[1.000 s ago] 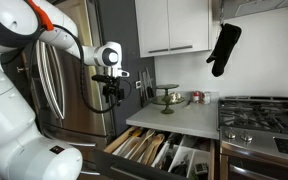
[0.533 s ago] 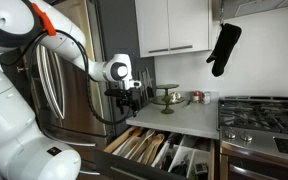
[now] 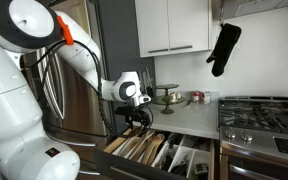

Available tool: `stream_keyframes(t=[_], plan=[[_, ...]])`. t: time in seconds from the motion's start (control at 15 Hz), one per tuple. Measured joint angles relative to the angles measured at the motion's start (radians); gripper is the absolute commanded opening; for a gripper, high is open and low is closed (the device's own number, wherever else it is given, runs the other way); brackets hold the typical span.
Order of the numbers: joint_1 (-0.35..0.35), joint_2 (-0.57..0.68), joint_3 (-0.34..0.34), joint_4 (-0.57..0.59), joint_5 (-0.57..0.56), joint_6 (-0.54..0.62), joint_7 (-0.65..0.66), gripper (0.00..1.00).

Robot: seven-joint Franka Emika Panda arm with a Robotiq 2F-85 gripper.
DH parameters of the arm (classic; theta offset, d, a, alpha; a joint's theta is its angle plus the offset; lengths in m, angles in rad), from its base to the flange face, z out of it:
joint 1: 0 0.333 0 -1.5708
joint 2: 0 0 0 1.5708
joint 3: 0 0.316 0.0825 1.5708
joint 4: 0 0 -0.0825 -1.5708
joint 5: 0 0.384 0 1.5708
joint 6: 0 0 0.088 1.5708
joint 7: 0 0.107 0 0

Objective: Put the wooden spoon on top of the cake tray

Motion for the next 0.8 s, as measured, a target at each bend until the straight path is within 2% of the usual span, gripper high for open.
stream_keyframes(t=[0.53, 0.8], plan=[[0.002, -0.004, 0.002, 0.013, 0.001, 0.0, 0.0, 1.0], [0.001, 0.049, -0.013, 0.024, 0.014, 0.0, -0.015, 1.0]])
